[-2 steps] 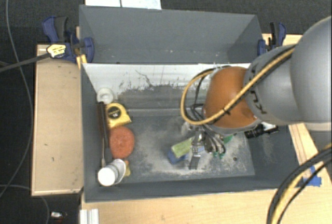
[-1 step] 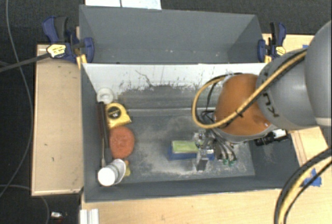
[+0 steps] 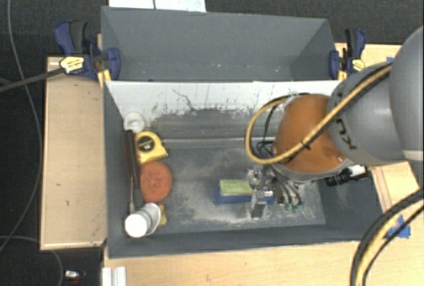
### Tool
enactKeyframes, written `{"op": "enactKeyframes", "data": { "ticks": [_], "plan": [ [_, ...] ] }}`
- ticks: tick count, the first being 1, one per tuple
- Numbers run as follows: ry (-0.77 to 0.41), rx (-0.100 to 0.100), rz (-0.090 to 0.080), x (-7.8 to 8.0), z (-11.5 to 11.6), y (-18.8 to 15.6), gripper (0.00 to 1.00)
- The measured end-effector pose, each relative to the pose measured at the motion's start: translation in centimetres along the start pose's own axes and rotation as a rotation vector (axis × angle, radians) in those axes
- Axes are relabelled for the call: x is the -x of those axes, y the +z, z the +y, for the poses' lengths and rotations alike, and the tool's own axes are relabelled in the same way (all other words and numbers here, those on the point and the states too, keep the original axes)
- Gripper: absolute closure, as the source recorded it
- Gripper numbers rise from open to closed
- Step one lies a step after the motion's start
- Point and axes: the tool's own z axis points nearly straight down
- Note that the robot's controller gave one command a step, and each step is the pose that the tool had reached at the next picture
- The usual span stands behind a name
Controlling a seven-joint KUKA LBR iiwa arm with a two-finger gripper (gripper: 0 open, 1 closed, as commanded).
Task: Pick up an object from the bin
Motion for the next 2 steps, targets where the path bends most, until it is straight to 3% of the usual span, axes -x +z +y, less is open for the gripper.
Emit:
{"op": "enactKeyframes", "data": {
  "ticks": [1,2],
  "plan": [
    [-0.058,0.0,0.004,0.1,-0.1,-8.3,1.0],
    [-0.018,-0.001,0.01,0.2,-1.2,-15.7,1.0]
  ]
}}
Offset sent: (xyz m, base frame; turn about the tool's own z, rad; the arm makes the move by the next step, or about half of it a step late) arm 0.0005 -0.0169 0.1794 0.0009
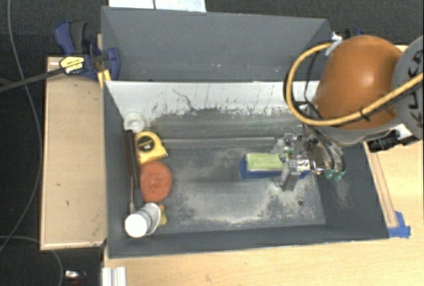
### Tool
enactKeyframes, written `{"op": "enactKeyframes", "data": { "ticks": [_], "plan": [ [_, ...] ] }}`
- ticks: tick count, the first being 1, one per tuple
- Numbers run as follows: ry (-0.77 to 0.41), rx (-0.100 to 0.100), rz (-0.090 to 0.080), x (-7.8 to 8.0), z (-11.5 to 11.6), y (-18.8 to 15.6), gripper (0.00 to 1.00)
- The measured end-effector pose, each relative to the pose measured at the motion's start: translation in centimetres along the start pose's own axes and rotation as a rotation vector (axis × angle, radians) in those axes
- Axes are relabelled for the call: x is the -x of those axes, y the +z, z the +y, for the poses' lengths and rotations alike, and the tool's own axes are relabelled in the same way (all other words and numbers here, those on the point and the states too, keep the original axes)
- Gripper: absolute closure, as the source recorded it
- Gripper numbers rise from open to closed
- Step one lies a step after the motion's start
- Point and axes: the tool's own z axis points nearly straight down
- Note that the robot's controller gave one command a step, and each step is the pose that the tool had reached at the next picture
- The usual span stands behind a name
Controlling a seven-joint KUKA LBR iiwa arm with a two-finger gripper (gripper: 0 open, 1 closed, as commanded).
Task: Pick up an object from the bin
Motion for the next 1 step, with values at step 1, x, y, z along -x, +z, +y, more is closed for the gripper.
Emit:
{"op": "enactKeyframes", "data": {
  "ticks": [1],
  "plan": [
    [-0.006,0.0,-0.001,0.38,-0.08,-3.83,1.0]
  ]
}}
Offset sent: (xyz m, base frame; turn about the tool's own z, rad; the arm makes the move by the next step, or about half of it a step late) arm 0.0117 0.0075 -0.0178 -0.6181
